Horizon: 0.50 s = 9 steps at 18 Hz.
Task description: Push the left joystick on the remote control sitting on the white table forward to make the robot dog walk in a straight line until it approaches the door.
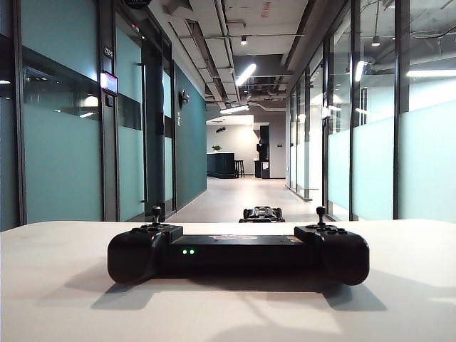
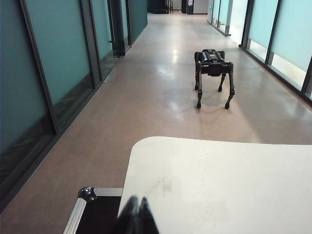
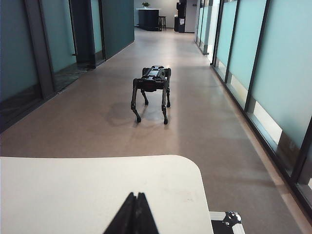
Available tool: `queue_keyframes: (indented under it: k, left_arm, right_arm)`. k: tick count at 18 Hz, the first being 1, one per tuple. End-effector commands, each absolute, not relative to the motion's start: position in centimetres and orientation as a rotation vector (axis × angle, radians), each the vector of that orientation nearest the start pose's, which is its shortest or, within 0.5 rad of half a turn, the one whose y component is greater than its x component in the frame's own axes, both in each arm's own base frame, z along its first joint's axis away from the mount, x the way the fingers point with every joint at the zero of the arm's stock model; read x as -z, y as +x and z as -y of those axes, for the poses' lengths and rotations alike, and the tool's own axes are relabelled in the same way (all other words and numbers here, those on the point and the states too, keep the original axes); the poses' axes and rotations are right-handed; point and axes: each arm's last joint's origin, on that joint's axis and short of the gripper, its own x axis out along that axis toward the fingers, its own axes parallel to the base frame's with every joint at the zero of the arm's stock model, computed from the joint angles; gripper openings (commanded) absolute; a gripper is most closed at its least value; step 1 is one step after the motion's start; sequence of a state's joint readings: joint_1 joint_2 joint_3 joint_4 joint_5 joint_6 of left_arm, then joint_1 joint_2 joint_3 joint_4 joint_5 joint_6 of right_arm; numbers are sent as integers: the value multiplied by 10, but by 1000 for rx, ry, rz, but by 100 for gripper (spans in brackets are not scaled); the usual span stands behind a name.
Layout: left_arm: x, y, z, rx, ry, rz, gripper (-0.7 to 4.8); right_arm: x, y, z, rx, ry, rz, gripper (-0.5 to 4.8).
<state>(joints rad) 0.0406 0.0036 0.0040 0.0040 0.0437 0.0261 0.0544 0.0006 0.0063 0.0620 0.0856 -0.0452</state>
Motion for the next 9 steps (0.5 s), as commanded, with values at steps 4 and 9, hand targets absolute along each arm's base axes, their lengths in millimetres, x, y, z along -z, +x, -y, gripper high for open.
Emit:
queue_keyframes:
  k: [4,9]
  left_arm:
    - [-167,97,-3,0,30,20,-5]
    - [-168,97,-3,0,31,31,-5]
  right_arm:
    - [-172,97,-3,36,-40,82,-1]
    - [-172,97,-3,36,-40,82,-1]
